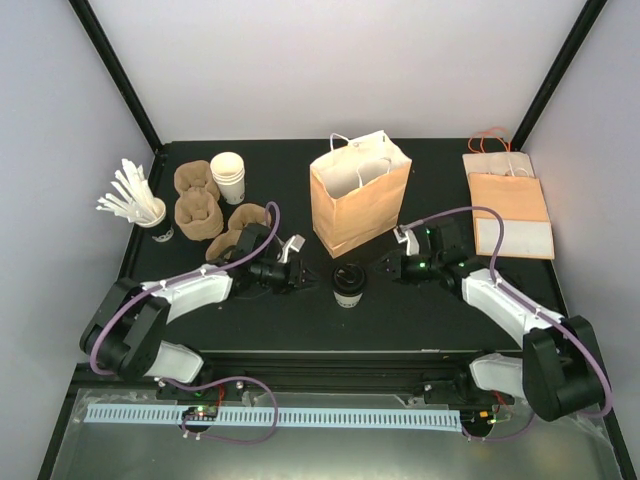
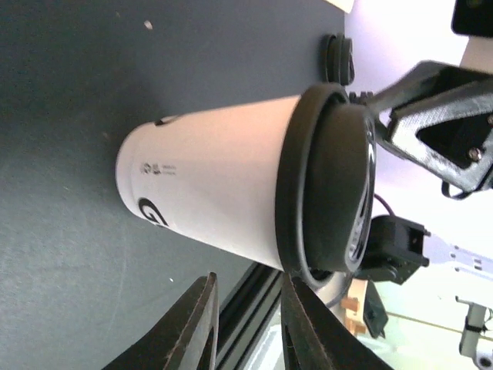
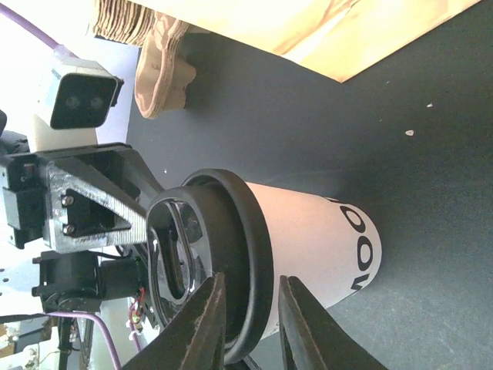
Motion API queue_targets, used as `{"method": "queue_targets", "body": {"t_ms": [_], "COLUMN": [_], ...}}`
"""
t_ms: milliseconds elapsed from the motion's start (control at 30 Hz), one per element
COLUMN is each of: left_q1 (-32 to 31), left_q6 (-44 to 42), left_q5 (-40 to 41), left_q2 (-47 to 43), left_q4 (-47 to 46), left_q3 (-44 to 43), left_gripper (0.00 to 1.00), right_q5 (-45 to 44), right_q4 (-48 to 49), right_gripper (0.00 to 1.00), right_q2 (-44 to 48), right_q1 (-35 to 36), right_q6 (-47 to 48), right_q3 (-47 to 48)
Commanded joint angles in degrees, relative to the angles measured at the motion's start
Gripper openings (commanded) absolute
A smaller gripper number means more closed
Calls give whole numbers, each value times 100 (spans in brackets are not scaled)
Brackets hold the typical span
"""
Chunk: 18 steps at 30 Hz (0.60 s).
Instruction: Pack the takeout coffee
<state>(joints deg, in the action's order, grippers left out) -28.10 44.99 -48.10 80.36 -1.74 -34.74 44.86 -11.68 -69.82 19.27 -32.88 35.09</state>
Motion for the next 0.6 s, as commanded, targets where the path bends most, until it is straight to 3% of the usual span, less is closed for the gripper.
{"method": "queue_targets", "body": {"t_ms": [0,567], "left_q1": [-163,-198], "left_q6": [274,604], "left_q5": [-461,-634], "left_q2": [20,561], "left_q4": [-629,-1471], "left_q3": [66,31], "left_gripper": [26,21], "right_q5": [201,335], "right_q4": [249,466], "right_gripper": [22,21], "right_q2": [-165,-357], "right_q1": [84,174], "right_q6": [79,51], "right_q3": [5,-228]}}
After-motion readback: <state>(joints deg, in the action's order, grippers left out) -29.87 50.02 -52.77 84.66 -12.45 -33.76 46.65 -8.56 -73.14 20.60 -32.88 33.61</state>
